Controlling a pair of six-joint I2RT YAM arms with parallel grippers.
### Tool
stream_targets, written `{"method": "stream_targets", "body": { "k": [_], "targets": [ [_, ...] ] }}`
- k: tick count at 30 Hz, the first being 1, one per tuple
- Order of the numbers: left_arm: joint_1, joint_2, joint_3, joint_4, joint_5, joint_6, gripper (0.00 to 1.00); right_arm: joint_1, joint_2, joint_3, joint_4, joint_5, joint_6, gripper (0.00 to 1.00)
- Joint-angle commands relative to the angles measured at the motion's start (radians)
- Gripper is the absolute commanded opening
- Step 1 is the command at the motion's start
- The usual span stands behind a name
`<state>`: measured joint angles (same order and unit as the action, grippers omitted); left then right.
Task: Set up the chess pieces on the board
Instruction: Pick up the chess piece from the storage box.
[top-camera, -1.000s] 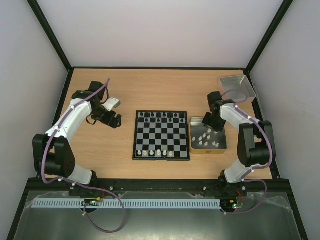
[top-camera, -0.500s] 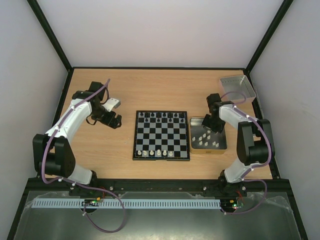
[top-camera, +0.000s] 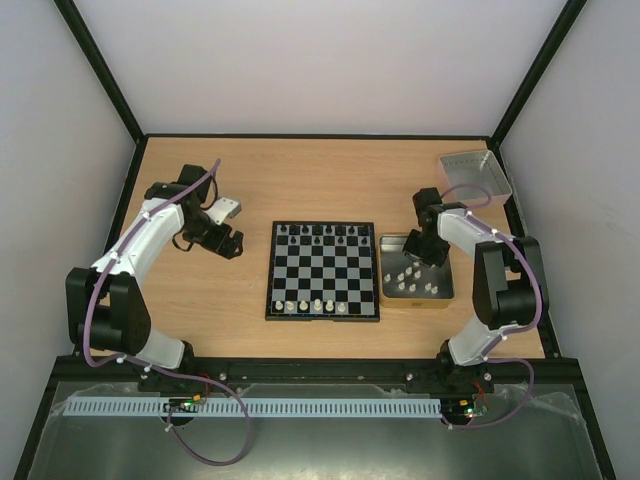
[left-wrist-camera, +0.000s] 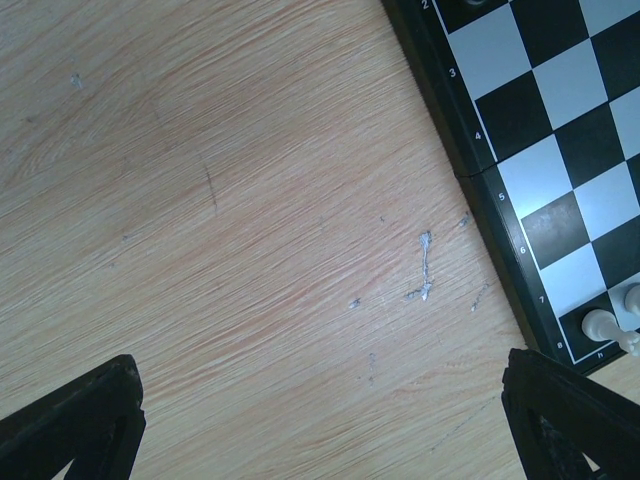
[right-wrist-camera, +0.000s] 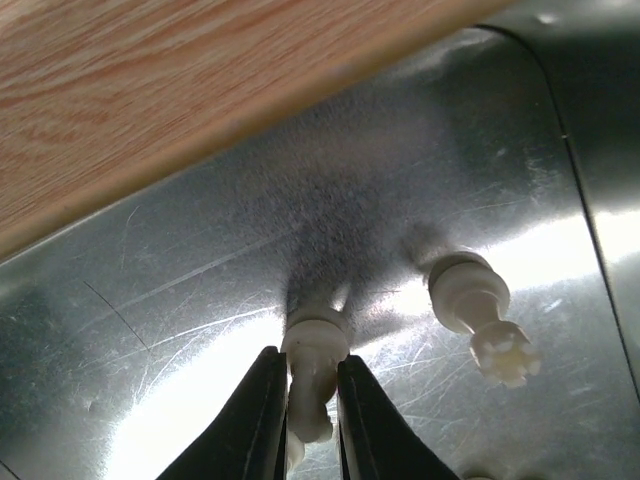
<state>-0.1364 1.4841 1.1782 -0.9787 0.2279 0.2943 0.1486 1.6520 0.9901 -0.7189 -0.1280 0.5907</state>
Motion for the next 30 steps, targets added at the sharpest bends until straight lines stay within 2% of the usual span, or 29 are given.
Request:
{"method": "stream_targets", "body": {
  "k": [1,3,6,14,22,30],
  "targets": [
    [-0.003,-0.023,-0.013,-0.014,0.001,-0.004,0.97,-0.005,0.018,0.018,0.009,-0.016,0.005,0.14],
    [-0.003,-0.022,-0.015,-0.012,0.000,-0.004,0.97,-0.005,0.024,0.021,0.009,-0.026,0.009,0.16],
    [-0.003,-0.022,-0.017,-0.010,0.002,-0.004,0.97,-0.006,0.029,0.029,0.004,-0.022,0.009,0.25],
    [-0.003,-0.019,-0.017,-0.006,0.007,-0.006,0.97,-0.006,0.019,0.038,-0.013,0.018,0.001,0.24],
    [-0.003,-0.016,-0.017,-0.002,0.004,-0.004,0.97,-0.006,0.011,0.036,-0.015,0.015,-0.001,0.17],
    [-0.003,-0.016,-0.019,0.004,0.008,-0.007,0.97,-0.004,-0.007,0.026,-0.026,0.039,0.003,0.03]
  ]
}}
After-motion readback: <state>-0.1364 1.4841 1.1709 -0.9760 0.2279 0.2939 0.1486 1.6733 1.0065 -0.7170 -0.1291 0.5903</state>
